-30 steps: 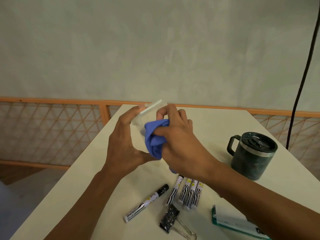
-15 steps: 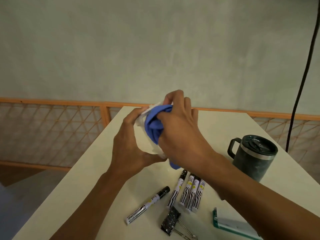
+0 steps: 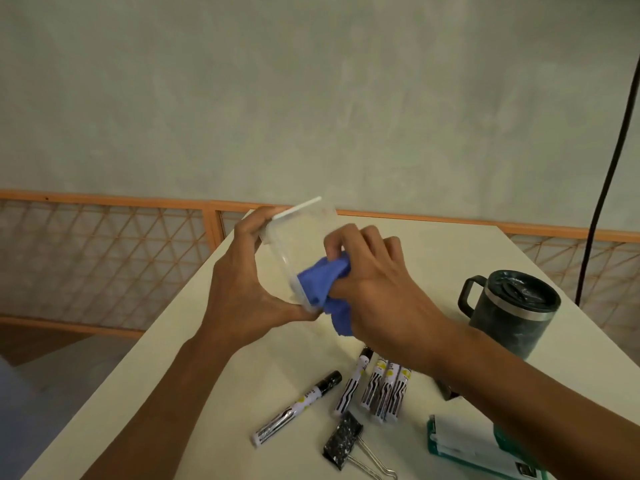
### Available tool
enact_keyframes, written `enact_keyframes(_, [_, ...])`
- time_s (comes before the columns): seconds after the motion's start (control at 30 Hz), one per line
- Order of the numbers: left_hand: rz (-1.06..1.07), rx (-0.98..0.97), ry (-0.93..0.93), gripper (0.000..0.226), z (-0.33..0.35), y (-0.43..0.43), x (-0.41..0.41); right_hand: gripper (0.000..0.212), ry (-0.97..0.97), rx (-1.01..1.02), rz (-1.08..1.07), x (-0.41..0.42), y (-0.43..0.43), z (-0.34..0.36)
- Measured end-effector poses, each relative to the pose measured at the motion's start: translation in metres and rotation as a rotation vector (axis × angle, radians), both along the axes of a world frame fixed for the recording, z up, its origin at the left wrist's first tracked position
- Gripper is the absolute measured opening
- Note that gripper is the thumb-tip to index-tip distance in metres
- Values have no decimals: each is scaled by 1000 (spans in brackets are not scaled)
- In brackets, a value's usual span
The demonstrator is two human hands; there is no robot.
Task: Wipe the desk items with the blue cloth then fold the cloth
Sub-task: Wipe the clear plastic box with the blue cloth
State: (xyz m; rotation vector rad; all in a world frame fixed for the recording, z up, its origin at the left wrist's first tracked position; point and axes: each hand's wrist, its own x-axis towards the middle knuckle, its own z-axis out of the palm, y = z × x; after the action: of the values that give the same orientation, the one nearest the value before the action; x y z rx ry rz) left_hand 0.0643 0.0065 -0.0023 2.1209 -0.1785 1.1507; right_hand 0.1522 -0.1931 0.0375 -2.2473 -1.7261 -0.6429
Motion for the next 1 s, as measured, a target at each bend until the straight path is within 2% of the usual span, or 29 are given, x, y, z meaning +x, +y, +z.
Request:
enact_keyframes(0.13, [-23, 55, 10, 127, 5, -9, -1, 26, -200, -32, -68, 5, -19, 7])
enact_keyframes(0.27, [-31, 68, 35, 125, 5, -17, -1, 40, -338, 24, -220, 11, -24, 22])
enact_keyframes(0.4, [-35, 93, 46, 127, 5, -20, -1, 29, -401, 36, -283, 3, -15, 18])
enact_keyframes(0.5, [-29, 80, -2, 124, 9, -13, -6, 35, -359, 4, -230, 3, -13, 5])
enact_keyframes(0.6, [-19, 82, 53, 127, 5, -13, -3, 25, -219, 14, -152, 7, -12, -6])
enact_keyframes(0.7, [-38, 84, 87, 128, -1, -15, 2, 39, -20, 40, -70, 2, -6, -8])
enact_keyframes(0.8, [-42, 113, 67, 127, 0, -10, 1, 43, 19, 41, -39, -5, -4, -13])
enact_keyframes(0.9, [-32, 105, 61, 126, 1, -11, -2, 41, -181, -29, -75, 1, -15, -4])
enact_keyframes(1.0, [-19, 119, 49, 123, 5, -13, -1, 22, -374, -53, -215, 8, -25, 8])
